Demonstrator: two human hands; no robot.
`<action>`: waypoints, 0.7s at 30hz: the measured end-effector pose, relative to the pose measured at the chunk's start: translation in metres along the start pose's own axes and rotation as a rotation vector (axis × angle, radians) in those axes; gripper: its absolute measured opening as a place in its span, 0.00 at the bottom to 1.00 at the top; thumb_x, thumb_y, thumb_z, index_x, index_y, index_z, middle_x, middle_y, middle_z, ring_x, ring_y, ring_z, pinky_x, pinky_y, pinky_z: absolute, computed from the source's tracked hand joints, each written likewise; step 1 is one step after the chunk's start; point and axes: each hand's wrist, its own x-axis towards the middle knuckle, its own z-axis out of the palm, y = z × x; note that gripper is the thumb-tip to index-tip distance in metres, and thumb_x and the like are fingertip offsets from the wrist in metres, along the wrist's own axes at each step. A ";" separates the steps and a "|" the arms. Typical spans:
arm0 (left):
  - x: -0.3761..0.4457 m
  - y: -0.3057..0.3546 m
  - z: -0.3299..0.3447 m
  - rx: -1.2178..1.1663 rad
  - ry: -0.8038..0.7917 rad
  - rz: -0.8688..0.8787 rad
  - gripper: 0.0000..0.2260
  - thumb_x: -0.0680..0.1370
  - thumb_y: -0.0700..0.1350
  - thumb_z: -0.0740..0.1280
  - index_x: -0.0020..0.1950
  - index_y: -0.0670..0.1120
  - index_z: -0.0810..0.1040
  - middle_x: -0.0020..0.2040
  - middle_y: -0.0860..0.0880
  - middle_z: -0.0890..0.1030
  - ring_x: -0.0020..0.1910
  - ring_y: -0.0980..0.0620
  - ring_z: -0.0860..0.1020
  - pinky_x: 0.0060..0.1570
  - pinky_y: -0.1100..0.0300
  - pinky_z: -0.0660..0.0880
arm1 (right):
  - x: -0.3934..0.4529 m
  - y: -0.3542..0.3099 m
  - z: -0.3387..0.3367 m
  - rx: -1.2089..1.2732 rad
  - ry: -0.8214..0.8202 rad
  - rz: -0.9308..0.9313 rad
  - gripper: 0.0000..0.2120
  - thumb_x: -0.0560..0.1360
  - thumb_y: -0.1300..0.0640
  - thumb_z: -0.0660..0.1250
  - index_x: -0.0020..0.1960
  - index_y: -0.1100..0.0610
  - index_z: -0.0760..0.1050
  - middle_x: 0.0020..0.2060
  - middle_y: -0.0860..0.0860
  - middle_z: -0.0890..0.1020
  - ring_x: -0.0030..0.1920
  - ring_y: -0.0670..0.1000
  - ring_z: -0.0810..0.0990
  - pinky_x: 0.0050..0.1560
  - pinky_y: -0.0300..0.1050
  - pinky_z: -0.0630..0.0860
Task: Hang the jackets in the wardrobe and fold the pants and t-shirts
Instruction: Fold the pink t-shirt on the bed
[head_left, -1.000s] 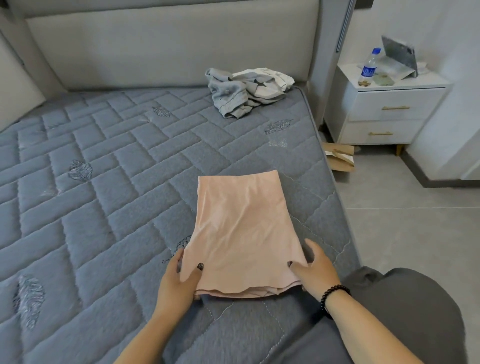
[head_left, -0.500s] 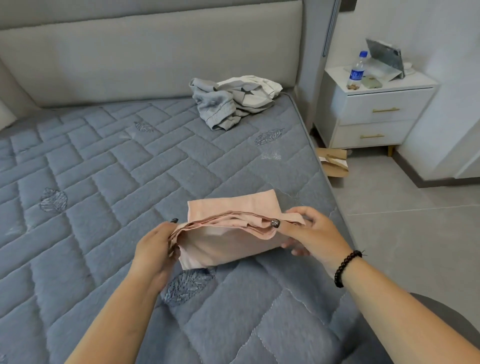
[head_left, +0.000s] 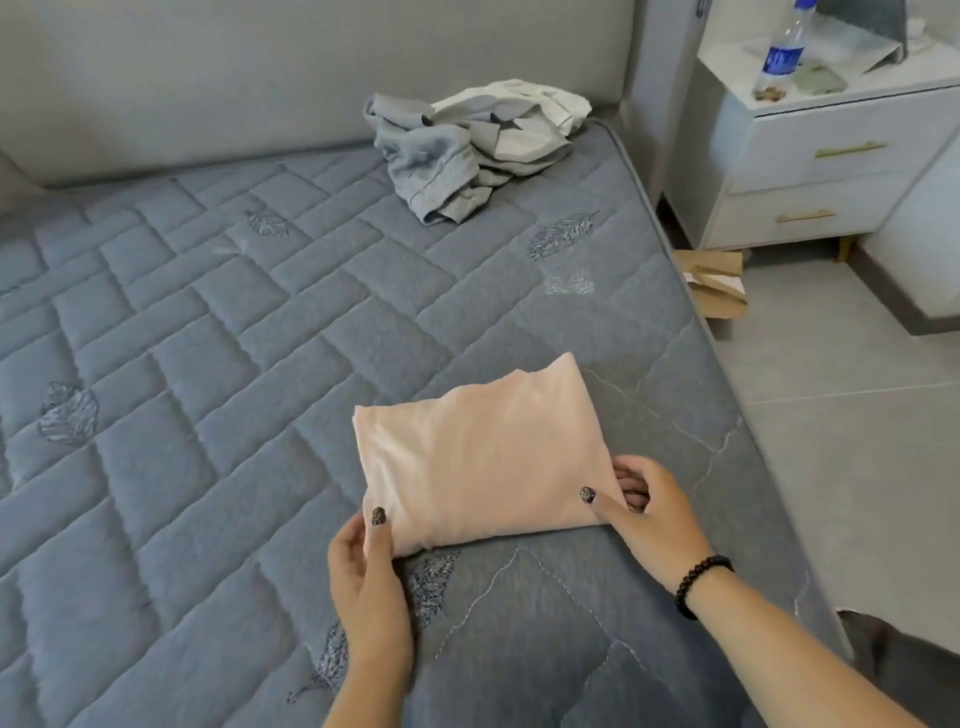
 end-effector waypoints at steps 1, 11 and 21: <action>-0.008 -0.005 0.001 -0.005 0.012 0.050 0.11 0.81 0.50 0.64 0.59 0.46 0.73 0.51 0.53 0.78 0.48 0.61 0.76 0.48 0.64 0.71 | -0.003 0.009 0.002 0.037 0.042 0.000 0.16 0.70 0.55 0.75 0.53 0.46 0.73 0.54 0.48 0.77 0.52 0.43 0.76 0.52 0.35 0.73; 0.004 0.011 0.018 -0.122 -0.153 -0.076 0.08 0.81 0.48 0.61 0.58 0.53 0.78 0.53 0.55 0.83 0.52 0.59 0.80 0.53 0.61 0.73 | 0.009 0.026 0.010 -0.269 0.011 -0.218 0.09 0.76 0.49 0.66 0.40 0.51 0.70 0.45 0.44 0.69 0.48 0.48 0.70 0.47 0.37 0.65; -0.031 0.015 -0.014 -0.321 -0.161 -0.266 0.06 0.81 0.37 0.60 0.49 0.40 0.76 0.48 0.45 0.83 0.47 0.50 0.81 0.44 0.58 0.79 | -0.021 0.022 -0.032 -0.168 -0.014 -0.139 0.13 0.73 0.60 0.71 0.33 0.60 0.71 0.43 0.51 0.77 0.44 0.50 0.77 0.43 0.26 0.68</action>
